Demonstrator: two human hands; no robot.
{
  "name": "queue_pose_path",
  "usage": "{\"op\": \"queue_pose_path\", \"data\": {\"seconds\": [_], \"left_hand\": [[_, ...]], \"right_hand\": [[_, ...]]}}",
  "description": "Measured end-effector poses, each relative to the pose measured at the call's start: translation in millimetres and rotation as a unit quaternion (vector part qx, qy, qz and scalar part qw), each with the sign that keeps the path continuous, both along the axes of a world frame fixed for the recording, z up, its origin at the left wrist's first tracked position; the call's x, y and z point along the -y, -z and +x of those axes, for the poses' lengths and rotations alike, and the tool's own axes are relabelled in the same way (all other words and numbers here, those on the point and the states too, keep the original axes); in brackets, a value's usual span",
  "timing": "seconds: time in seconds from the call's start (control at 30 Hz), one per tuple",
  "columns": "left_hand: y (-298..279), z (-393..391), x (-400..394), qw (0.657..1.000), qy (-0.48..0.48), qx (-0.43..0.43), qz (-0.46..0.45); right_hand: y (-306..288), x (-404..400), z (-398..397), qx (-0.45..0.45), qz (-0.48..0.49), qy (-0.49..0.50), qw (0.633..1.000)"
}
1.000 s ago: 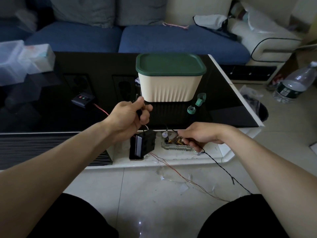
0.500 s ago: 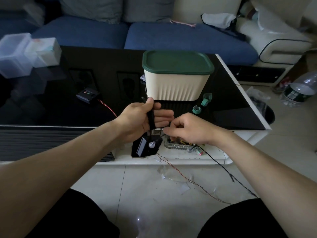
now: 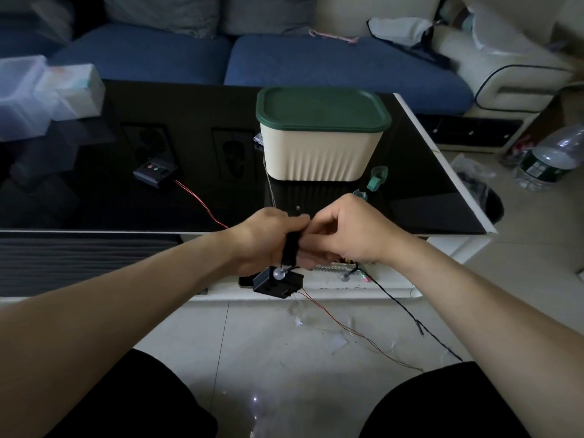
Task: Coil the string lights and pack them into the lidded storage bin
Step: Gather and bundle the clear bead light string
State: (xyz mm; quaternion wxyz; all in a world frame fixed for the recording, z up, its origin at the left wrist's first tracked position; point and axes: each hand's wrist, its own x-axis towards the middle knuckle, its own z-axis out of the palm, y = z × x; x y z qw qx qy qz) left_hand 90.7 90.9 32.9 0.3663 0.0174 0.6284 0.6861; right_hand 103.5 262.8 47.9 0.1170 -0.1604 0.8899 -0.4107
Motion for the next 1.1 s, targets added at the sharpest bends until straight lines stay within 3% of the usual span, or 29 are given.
{"op": "queue_pose_path", "data": {"seconds": [0.27, 0.47, 0.6, 0.73, 0.97, 1.1], "left_hand": [[-7, -1, 6, 0.983, 0.158, -0.017, -0.092], [-14, 0, 11, 0.968, 0.229, 0.029, -0.097], [-13, -2, 18, 0.975, 0.196, 0.061, -0.079], [-15, -2, 19, 0.988, 0.141, 0.05, -0.048], [-21, 3, 17, 0.983, 0.109, 0.079, 0.127], [-20, 2, 14, 0.985, 0.101, 0.065, 0.127]], "right_hand": [[-5, 0, 1, -0.01, -0.016, 0.025, 1.0], [-2, -11, -3, 0.13, -0.034, -0.038, 0.99], [-2, -22, -1, 0.244, -0.063, -0.089, 0.963], [2, -16, -1, 0.175, -0.054, -0.082, 0.98], [17, -14, -5, 0.118, -0.134, 0.042, 0.983], [16, -19, -6, 0.132, -0.181, 0.059, 0.973]]}}
